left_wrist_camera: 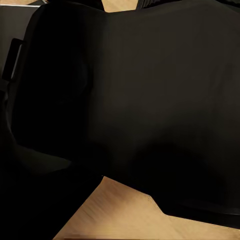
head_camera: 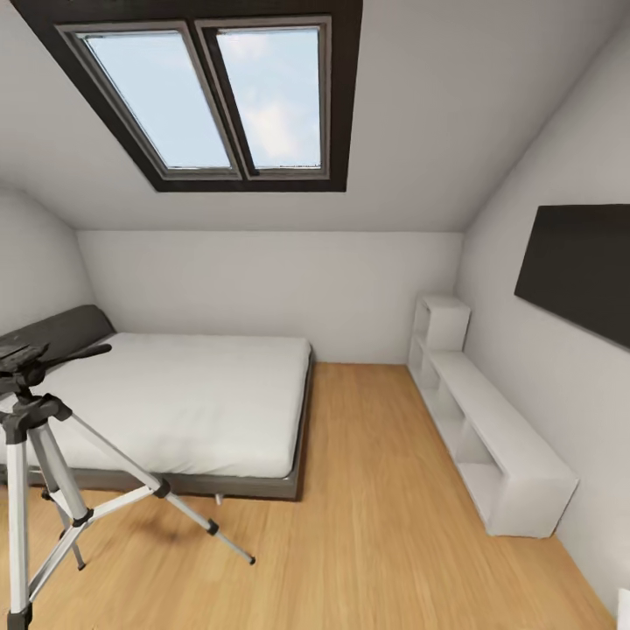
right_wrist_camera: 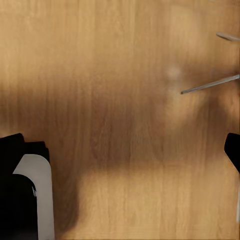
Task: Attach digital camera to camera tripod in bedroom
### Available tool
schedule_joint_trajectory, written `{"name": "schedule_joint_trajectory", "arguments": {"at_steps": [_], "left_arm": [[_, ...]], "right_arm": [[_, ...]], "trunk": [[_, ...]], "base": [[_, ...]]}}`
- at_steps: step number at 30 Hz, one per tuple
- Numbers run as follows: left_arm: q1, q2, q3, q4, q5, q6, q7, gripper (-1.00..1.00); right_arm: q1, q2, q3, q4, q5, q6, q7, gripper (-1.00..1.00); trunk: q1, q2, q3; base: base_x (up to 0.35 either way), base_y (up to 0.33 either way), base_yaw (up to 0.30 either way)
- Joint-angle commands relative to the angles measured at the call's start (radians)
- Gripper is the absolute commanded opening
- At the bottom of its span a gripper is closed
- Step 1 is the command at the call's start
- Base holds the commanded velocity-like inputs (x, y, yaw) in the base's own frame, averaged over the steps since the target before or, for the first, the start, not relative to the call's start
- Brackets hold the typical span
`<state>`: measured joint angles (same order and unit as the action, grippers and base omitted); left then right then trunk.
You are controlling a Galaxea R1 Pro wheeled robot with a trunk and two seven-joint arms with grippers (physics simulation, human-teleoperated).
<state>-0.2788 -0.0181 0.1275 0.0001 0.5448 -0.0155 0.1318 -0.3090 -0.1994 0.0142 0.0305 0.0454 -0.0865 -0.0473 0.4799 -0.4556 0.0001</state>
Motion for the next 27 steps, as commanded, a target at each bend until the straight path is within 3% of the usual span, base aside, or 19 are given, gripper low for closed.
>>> {"name": "schedule_joint_trajectory", "arguments": {"at_steps": [1, 27], "left_arm": [[0.000, 0.000, 0.008, 0.000, -0.005, -0.001, 0.003, -1.00], [0.000, 0.000, 0.008, 0.000, -0.003, -0.003, 0.003, -1.00]], "right_arm": [[-0.001, 0.000, 0.001, 0.003, 0.005, -0.006, -0.003, 1.00], [-0.001, -0.001, 0.001, 0.003, 0.005, -0.006, -0.003, 1.00]], "trunk": [[0.001, 0.000, 0.000], [0.001, 0.000, 0.000]], "base": [[0.312, 0.000, 0.300], [0.317, 0.000, 0.300]]}}
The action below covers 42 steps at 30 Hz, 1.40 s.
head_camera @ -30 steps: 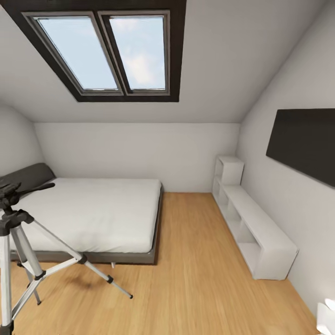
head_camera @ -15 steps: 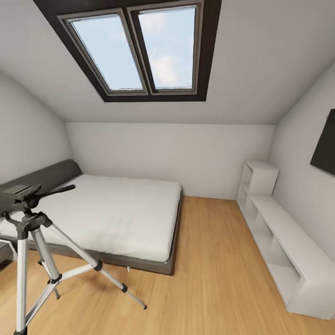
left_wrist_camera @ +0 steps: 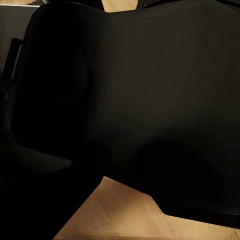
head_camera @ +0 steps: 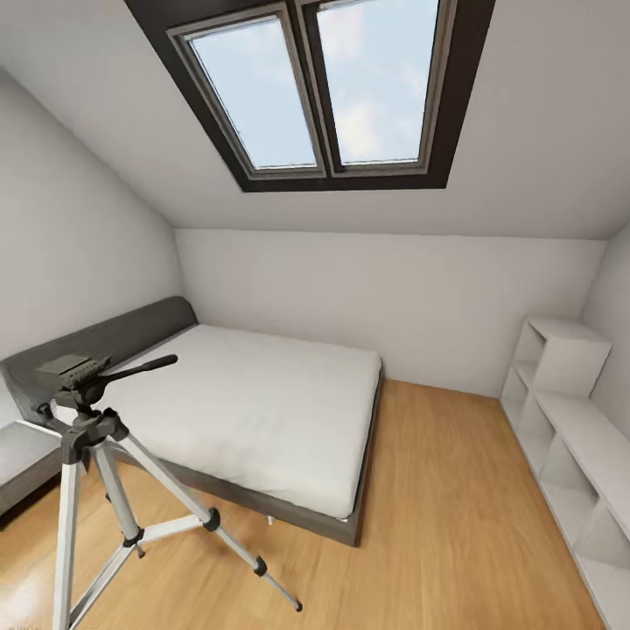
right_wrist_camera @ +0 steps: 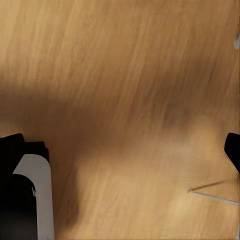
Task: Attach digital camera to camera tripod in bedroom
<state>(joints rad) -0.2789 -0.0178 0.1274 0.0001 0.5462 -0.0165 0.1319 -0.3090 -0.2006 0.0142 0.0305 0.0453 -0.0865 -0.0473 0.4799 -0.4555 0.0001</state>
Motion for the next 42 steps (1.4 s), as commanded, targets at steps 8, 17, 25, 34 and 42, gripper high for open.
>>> {"name": "schedule_joint_trajectory", "arguments": {"at_steps": [8, 17, 25, 34, 42], "left_arm": [[0.000, -0.001, 0.008, 0.000, -0.005, -0.002, 0.003, -1.00], [0.000, -0.001, 0.008, 0.000, -0.005, -0.002, 0.003, -1.00], [0.000, -0.005, 0.007, 0.000, -0.005, -0.002, 0.003, -1.00], [0.000, -0.005, 0.006, 0.000, -0.005, -0.001, 0.003, -1.00], [0.000, -0.005, 0.006, 0.000, -0.005, 0.000, 0.003, -1.00]], "right_arm": [[-0.001, 0.000, 0.001, 0.003, 0.005, -0.006, -0.003, 1.00], [-0.001, 0.000, 0.001, 0.003, 0.005, -0.005, -0.003, 1.00], [-0.001, 0.000, 0.001, 0.003, 0.004, -0.004, -0.003, 1.00], [-0.001, -0.002, 0.001, 0.003, 0.004, -0.004, -0.003, 1.00], [-0.001, -0.007, 0.001, 0.003, 0.004, -0.005, -0.003, 1.00]], "trunk": [[0.001, -0.001, 0.000], [0.001, -0.001, 0.000], [0.001, -0.001, 0.000], [0.001, -0.001, 0.000], [0.001, -0.001, 0.000]], "base": [[0.063, 0.000, 0.300], [0.004, 0.000, 0.300], [0.000, 0.000, 0.300], [0.000, 0.000, 0.300], [0.000, 0.000, 0.185]]}}
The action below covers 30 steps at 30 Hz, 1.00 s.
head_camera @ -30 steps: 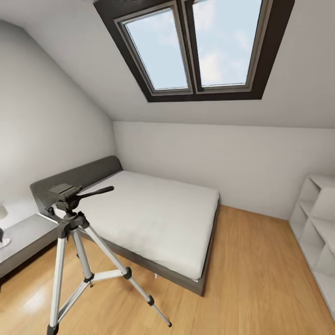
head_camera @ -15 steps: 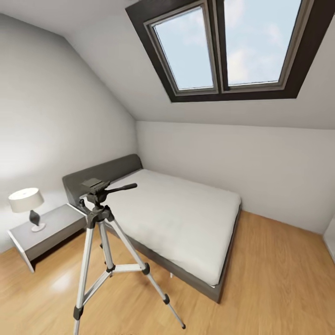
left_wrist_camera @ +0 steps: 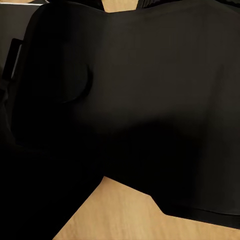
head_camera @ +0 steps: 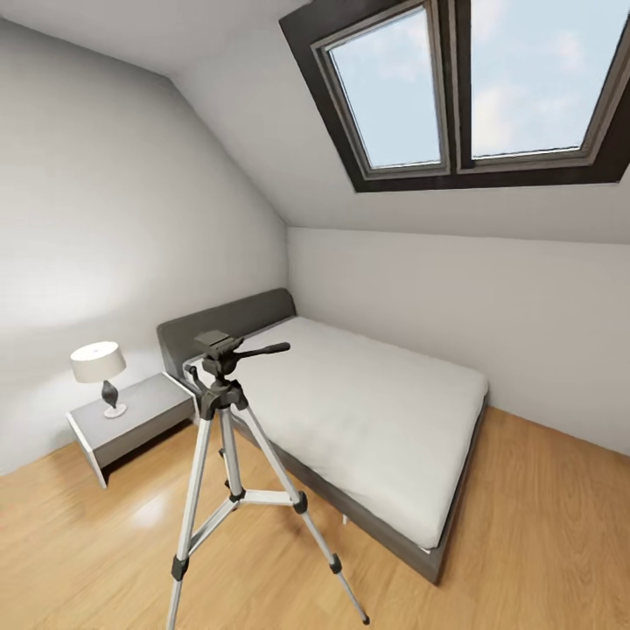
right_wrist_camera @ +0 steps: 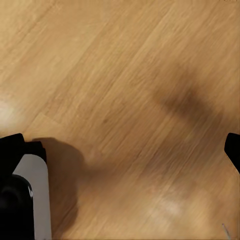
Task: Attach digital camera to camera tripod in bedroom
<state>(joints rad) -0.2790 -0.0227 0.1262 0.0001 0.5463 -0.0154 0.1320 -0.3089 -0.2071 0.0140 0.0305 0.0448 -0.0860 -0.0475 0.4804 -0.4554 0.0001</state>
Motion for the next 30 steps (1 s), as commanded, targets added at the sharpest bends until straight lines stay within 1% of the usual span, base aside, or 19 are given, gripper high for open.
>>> {"name": "schedule_joint_trajectory", "arguments": {"at_steps": [1, 4, 8, 30], "left_arm": [[0.000, 0.000, 0.007, 0.000, -0.005, -0.001, 0.003, -1.00], [0.000, 0.000, 0.007, 0.000, -0.006, -0.001, 0.003, -1.00], [0.000, 0.000, 0.008, 0.000, -0.007, -0.001, 0.002, -1.00], [0.000, 0.001, 0.008, 0.000, -0.007, -0.001, 0.002, -1.00]], "right_arm": [[-0.001, -0.001, 0.001, 0.003, 0.005, -0.005, -0.003, 1.00], [-0.001, -0.003, 0.001, 0.003, 0.006, -0.005, -0.003, 1.00], [-0.001, -0.004, 0.001, 0.003, 0.006, -0.005, -0.003, 1.00], [-0.001, 0.003, 0.003, 0.003, 0.006, 0.004, -0.002, 1.00]], "trunk": [[0.000, -0.001, 0.000], [0.000, -0.001, 0.000], [0.000, -0.001, 0.000], [0.000, -0.001, 0.000]], "base": [[0.000, 0.000, 0.038], [0.036, -0.017, 0.023], [0.159, -0.102, 0.008], [0.237, -0.159, 0.001]]}}
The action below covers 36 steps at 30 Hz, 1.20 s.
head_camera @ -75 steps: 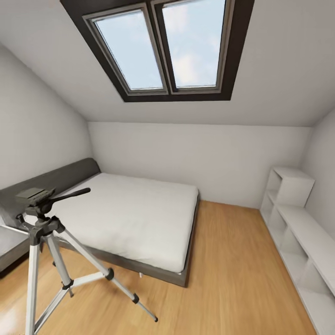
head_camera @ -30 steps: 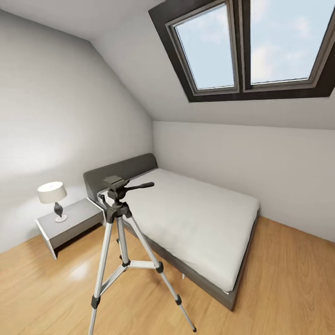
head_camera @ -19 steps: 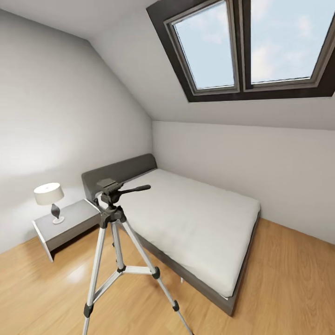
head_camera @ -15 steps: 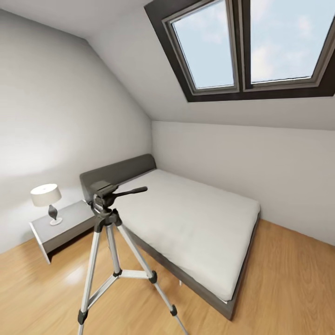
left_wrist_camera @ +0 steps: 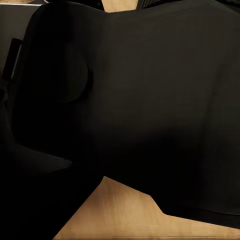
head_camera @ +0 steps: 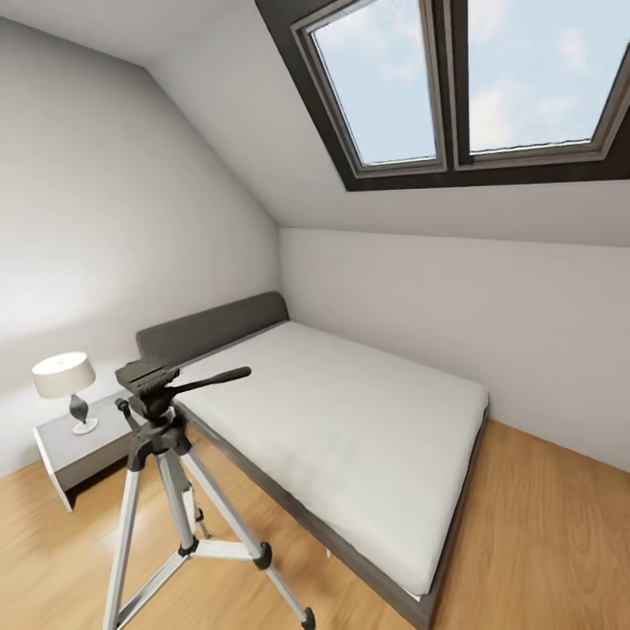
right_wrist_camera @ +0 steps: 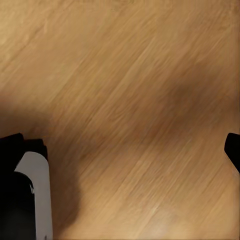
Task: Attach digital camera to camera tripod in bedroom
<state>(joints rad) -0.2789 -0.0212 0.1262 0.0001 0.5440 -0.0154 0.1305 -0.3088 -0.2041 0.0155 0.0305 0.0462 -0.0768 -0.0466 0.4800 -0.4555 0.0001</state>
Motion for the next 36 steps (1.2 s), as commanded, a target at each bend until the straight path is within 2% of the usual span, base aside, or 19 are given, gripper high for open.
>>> {"name": "schedule_joint_trajectory", "arguments": {"at_steps": [1, 5, 12, 36], "left_arm": [[0.000, 0.000, 0.008, 0.000, -0.005, -0.001, 0.003, -1.00], [0.000, 0.000, 0.007, 0.000, -0.005, -0.001, 0.003, -1.00], [0.000, 0.000, 0.008, 0.000, -0.004, -0.002, 0.004, -1.00], [0.000, 0.000, 0.008, 0.000, -0.004, -0.002, 0.004, -1.00]], "right_arm": [[-0.001, 0.002, 0.001, 0.003, 0.005, -0.004, -0.003, 1.00], [-0.001, 0.006, 0.001, 0.003, 0.006, -0.002, -0.003, 1.00], [-0.001, 0.006, 0.000, 0.003, 0.005, -0.003, -0.005, 1.00], [-0.001, 0.006, 0.000, 0.003, 0.006, -0.003, -0.006, 1.00]], "trunk": [[0.001, -0.001, 0.000], [0.001, -0.001, 0.000], [0.001, -0.001, 0.000], [0.001, -0.001, 0.000]], "base": [[0.231, -0.164, 0.000], [0.229, -0.164, 0.045], [0.175, -0.127, 0.220], [0.010, -0.007, 0.272]]}}
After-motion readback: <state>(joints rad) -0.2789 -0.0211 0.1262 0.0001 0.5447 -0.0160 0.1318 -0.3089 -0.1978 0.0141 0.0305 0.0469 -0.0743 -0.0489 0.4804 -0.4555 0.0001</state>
